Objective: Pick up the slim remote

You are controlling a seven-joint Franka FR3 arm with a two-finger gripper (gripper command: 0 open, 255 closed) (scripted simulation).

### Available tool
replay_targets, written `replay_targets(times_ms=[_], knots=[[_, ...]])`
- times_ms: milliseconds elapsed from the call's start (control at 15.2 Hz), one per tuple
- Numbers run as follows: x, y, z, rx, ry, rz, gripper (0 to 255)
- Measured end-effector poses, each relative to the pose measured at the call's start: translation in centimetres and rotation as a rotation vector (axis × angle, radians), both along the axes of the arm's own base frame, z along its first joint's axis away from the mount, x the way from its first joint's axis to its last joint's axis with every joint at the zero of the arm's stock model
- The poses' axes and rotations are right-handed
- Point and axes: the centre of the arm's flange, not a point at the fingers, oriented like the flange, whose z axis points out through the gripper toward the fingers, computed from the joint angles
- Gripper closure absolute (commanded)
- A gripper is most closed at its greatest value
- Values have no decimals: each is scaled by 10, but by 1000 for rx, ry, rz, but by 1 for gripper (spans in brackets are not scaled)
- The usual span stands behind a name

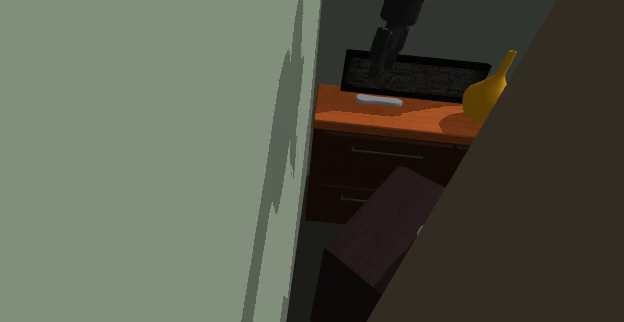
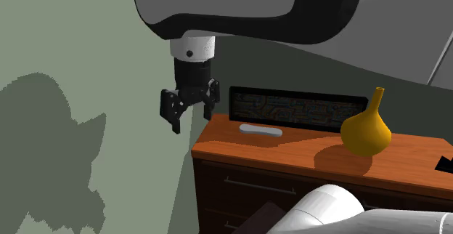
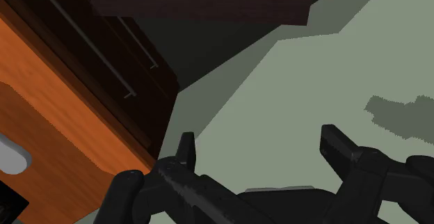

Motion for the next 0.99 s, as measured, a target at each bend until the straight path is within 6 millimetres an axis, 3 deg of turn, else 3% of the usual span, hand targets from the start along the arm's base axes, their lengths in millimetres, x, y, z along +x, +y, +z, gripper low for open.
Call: replay_targets(times_ms=[132, 396, 660, 990], knots=[[1, -7, -2, 0, 0, 4, 0], [9, -44, -25, -3, 3, 41, 0], [12, -89, -48, -6, 5, 83, 0], [31, -148, -80, -11, 10, 137, 0]])
